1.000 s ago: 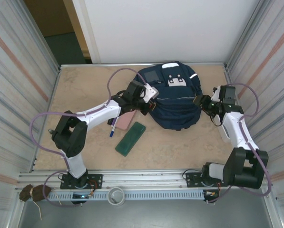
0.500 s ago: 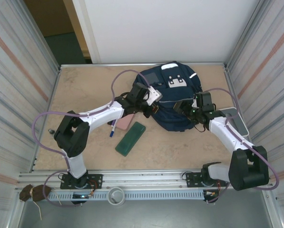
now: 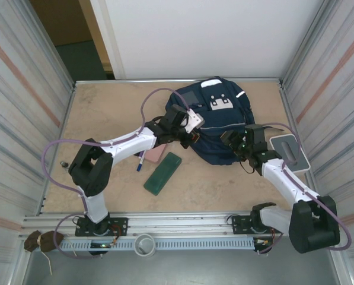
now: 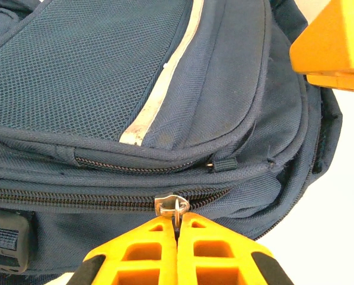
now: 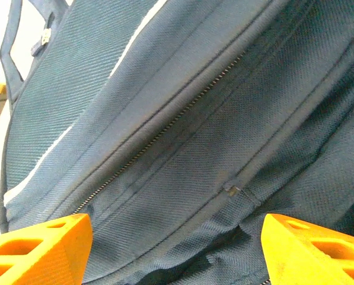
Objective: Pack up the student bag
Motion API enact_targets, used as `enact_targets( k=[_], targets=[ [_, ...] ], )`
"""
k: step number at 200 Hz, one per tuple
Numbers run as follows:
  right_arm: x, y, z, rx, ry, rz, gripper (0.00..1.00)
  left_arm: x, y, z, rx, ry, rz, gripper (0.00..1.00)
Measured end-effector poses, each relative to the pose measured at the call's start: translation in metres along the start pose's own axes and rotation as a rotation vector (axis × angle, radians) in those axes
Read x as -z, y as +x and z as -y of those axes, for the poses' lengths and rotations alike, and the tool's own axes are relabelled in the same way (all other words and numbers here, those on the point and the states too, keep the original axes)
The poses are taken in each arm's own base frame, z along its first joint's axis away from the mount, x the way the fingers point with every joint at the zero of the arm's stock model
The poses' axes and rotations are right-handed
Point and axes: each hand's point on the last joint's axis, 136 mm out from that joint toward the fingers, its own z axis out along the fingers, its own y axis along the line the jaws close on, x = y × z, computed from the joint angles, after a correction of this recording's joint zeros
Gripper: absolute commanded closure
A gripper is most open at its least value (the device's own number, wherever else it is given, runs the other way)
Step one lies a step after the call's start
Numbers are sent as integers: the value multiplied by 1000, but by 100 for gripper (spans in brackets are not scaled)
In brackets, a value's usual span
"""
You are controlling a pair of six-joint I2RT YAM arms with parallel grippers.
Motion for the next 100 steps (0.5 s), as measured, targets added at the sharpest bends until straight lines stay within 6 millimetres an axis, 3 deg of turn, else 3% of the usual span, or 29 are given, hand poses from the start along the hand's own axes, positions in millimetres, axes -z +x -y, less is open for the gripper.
enact_targets(
  k=[55,100],
  targets=[
    [-18,-6,-2,-55,-19,30,49,-1,0,2,-3,3,-2,100],
    [-21,-21,-5,-57,-38,90,91,-1,1,2,-7,4,-2,100]
  ],
)
